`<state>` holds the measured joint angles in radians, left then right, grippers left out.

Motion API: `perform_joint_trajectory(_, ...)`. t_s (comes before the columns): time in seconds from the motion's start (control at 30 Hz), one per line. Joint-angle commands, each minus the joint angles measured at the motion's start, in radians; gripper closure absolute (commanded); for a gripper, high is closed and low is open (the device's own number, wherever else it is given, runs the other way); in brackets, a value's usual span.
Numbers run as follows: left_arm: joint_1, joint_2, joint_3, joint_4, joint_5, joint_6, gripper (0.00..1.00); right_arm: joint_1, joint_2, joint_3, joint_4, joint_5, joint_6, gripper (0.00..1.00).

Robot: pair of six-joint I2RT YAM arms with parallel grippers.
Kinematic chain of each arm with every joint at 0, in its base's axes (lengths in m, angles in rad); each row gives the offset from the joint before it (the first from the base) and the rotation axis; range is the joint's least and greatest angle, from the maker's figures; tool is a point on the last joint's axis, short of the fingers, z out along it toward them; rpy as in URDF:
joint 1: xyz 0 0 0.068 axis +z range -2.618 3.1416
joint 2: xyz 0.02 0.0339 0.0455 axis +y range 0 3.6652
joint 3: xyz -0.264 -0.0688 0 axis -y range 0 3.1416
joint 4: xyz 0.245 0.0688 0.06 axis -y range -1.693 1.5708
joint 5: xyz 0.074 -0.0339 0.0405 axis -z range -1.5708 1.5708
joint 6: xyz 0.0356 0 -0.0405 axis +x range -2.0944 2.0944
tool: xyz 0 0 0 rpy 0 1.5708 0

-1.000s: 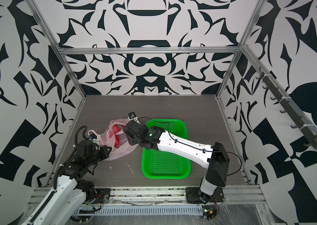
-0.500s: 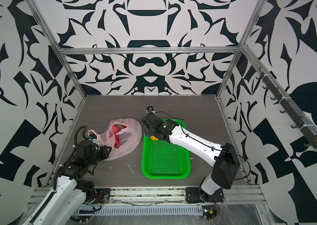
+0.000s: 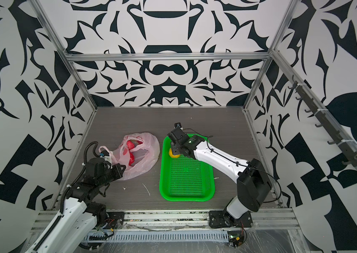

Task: Untie the knot of the plastic bag and take out the fruit
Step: Place the fruit in the basket.

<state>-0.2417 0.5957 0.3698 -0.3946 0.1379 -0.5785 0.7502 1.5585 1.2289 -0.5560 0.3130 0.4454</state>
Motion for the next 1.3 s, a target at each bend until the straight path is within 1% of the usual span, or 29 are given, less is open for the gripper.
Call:
perform_joint_trajectory(0.0,-0.001,-0.007,0.019,-0.026,0.009,0.006,1.00,-0.020,-0.006,-0.011,0.034,-0.002,0.001,0.65)
perform_joint_trajectory(0.37,-0.002,-0.010,0.020,-0.024,0.014,0.007,1.00,-0.075,0.073,-0.032,0.061,-0.045,0.007,0.65)
perform_joint_trajectory(0.7,-0.001,0.001,0.018,-0.012,0.029,0.016,1.00,-0.114,0.115,-0.063,0.089,-0.071,0.012,0.66)
perform_joint_trajectory(1.27,-0.001,0.010,0.019,-0.009,0.029,0.019,1.00,-0.161,0.190,-0.088,0.128,-0.100,0.019,0.66)
